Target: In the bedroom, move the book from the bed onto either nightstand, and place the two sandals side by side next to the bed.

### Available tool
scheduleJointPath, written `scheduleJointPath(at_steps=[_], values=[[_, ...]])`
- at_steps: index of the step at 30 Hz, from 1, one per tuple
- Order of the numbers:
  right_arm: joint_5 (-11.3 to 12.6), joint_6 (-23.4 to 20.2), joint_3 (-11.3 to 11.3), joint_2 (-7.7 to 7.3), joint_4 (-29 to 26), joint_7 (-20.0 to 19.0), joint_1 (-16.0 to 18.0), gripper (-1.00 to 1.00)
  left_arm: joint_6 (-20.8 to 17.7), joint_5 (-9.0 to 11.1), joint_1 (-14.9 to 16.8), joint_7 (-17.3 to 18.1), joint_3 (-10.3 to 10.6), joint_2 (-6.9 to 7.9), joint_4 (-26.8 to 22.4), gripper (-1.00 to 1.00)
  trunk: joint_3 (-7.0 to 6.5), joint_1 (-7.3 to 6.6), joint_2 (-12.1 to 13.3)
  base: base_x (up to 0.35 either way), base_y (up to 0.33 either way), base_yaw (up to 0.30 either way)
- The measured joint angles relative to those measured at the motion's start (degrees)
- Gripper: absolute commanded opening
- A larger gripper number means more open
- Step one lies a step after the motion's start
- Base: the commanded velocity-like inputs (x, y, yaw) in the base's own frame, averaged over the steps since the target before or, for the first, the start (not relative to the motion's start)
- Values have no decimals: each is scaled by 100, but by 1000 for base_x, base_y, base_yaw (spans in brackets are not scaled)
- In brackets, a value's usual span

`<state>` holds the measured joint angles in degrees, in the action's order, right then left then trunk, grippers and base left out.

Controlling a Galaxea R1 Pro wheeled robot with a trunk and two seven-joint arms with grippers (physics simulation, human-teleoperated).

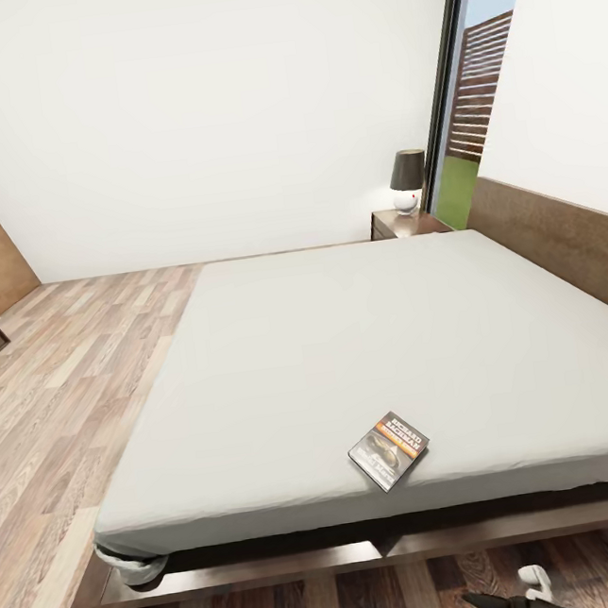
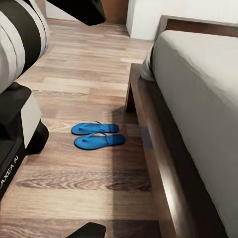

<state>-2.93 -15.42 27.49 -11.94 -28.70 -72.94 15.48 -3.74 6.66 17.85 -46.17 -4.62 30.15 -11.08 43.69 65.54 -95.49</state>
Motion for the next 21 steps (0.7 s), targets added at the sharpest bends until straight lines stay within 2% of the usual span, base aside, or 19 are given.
scheduleJointPath(at_steps=[12,21], values=[[13,-37,565,-12,-35,-122,155,100,0,0,0,2,1,0,4,100,0,0,0,0,0,0],[16,-40,732,-12,-36,-136,297,100,0,-2,-2,7,0,0,6,100,0,0,0,0,0,0]])
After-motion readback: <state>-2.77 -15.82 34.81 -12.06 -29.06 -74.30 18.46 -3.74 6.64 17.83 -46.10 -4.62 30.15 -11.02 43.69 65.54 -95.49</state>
